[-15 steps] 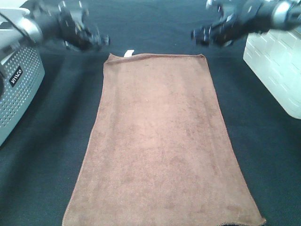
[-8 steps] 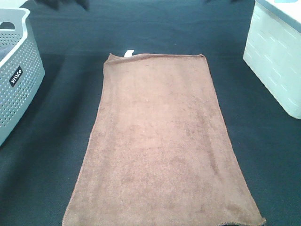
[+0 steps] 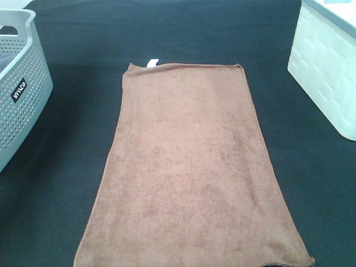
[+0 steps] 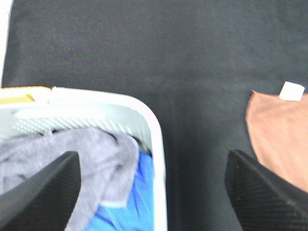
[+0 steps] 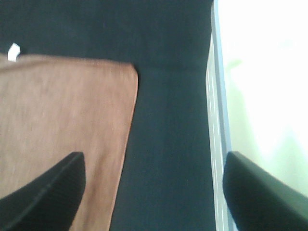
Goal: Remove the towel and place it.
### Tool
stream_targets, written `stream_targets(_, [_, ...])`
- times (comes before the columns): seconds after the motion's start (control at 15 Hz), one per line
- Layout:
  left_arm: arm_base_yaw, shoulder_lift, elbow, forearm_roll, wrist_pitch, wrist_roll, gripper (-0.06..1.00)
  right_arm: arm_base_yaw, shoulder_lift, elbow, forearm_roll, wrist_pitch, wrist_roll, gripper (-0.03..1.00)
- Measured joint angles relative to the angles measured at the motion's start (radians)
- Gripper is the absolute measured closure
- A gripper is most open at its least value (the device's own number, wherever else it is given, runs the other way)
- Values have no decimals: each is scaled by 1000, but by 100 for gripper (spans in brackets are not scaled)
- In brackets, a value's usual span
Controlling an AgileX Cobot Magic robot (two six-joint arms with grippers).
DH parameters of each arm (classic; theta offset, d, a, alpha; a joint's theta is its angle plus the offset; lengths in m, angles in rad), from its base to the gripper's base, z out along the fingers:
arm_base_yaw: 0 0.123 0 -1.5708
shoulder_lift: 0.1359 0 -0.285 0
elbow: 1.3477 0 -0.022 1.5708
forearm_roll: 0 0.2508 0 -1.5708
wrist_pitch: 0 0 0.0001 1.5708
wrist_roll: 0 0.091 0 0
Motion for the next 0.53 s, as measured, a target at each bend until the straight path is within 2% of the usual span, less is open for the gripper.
stream_targets(0.07, [0, -40, 63, -18, 0, 2, 18, 0, -36, 42, -18, 30, 7, 24])
stream_targets(0.2, [0, -161, 235, -34, 1, 5, 18, 0, -161, 210, -25, 24, 25, 24])
stream_targets(0.33, [0, -326, 445, -33, 1, 8, 18, 0, -348, 442, -11, -29, 50, 24])
stream_targets(0.4, [0, -421, 563, -31, -9, 9, 18, 0, -510, 615, -3, -45, 54, 24])
stream_targets(0.47, [0, -535, 674, -31, -39, 9, 18, 0, -567, 657, -3, -48, 56, 24])
stream_targets(0.53, [0, -689, 851, -31, -102, 7, 18, 0, -714, 787, -10, -48, 67, 24])
